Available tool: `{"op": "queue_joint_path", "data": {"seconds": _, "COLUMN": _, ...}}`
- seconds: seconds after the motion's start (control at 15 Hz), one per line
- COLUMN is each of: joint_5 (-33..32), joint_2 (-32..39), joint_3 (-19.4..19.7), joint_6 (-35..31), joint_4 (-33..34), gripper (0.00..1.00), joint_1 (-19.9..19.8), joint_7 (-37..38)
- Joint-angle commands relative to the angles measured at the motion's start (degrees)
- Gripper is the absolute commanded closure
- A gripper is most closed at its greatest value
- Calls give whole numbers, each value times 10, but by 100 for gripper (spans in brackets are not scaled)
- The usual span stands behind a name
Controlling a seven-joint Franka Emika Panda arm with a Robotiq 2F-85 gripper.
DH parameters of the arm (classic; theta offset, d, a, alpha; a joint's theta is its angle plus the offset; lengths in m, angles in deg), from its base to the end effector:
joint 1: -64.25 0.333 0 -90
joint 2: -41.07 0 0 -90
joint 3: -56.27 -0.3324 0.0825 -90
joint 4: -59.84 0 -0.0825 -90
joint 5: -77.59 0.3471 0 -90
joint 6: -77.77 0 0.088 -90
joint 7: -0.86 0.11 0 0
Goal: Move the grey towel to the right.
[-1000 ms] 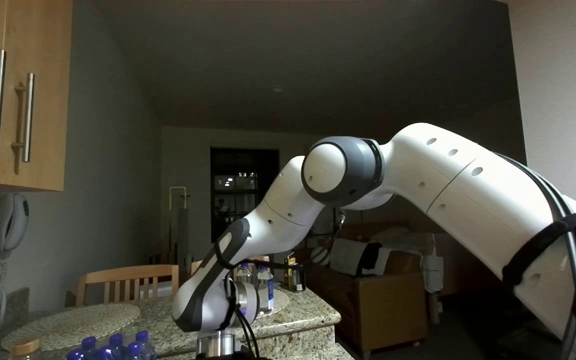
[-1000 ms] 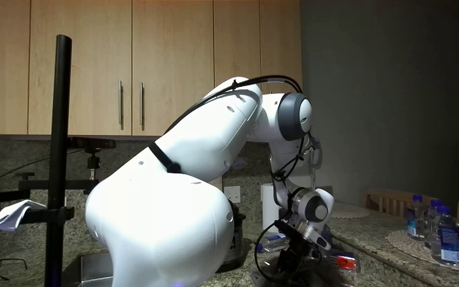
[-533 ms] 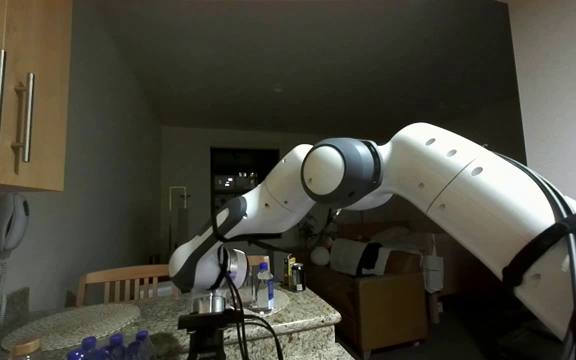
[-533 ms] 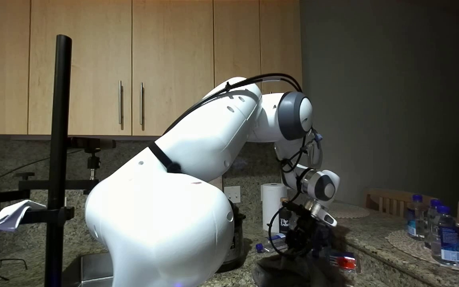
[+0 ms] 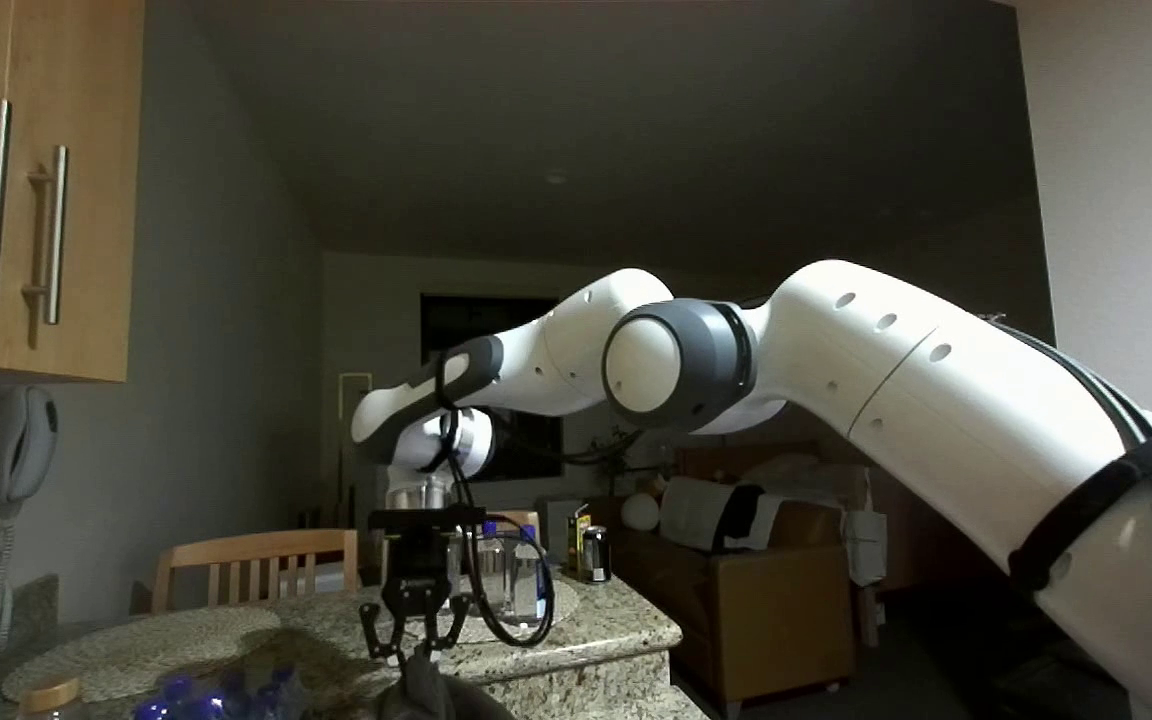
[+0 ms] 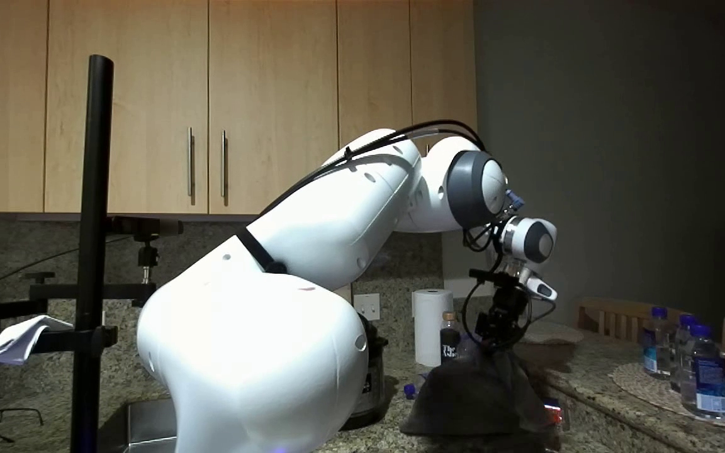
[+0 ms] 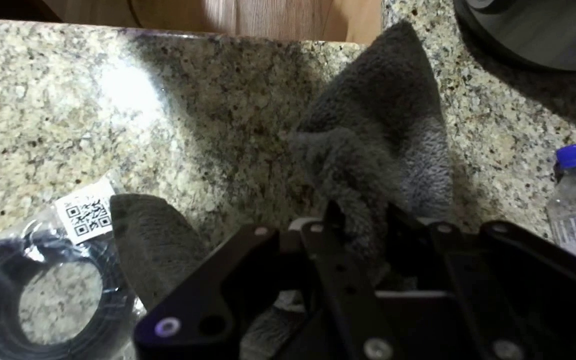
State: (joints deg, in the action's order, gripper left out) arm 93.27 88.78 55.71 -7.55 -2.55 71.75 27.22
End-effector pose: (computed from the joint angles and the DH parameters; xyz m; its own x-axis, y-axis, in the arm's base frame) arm 0.6801 0.1261 0.3214 0.8213 -0.2944 -0.4886 -0.3627 -0.9306 -0.0489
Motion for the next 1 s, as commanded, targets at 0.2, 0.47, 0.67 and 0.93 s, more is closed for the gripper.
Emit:
{"op": "queue_joint_path", "data": {"seconds": 0.2, "joint_5": -24, "joint_2": 73, "joint_3": 6, "joint_6": 116, "joint_4": 194, "gripper": 88, "joint_1": -43, "joint_7": -17}}
{"op": "queue_joint_path", "data": {"seconds": 0.47, "joint_5": -20, "joint_2": 120, "joint_3": 6, "joint_6": 167, "joint_4": 267, "gripper": 88, "joint_1": -87, "joint_7": -29}}
{"op": "queue_joint_path", "data": {"seconds": 0.67, "joint_5": -20, "joint_2": 135, "joint_3": 11, "joint_6": 188, "joint_4": 288, "gripper": 88, "joint_1": -109, "joint_7": -43}}
{"op": "queue_joint_path", "data": {"seconds": 0.93, "joint_5": -9, "joint_2": 131, "joint_3": 6, "joint_6": 201, "joint_4": 305, "gripper": 89, "joint_1": -131, "joint_7": -33}}
